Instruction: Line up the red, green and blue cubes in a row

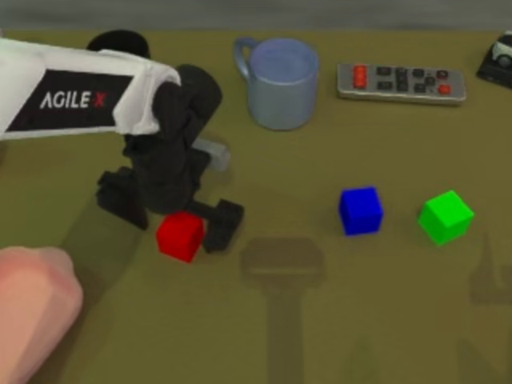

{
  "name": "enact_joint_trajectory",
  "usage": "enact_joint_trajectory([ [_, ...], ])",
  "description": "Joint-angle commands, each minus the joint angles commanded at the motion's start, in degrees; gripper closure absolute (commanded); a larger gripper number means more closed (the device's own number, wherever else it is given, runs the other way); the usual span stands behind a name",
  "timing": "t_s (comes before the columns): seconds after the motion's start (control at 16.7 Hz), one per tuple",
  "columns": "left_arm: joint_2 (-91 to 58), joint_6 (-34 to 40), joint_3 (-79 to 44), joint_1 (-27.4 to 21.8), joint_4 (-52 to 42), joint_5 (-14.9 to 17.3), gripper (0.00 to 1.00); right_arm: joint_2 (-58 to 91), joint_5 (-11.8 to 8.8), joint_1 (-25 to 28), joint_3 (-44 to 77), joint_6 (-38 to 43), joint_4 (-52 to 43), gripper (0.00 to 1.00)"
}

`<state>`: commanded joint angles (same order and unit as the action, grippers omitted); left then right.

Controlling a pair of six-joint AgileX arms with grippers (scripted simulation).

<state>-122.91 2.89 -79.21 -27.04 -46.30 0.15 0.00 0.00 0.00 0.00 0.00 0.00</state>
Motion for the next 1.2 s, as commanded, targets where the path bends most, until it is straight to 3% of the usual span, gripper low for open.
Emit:
enact_joint_trajectory([
  [0.54, 0.0, 0.0, 0.0, 0.0, 0.0, 0.0, 0.98, 0.0, 0.0, 0.0, 0.0, 0.0, 0.0, 0.0],
  [1.2, 2.2, -0.1, -1.4, 0.1, -1.7, -0.1, 1.0, 0.0, 0.0, 0.0, 0.0, 0.0, 0.0, 0.0],
])
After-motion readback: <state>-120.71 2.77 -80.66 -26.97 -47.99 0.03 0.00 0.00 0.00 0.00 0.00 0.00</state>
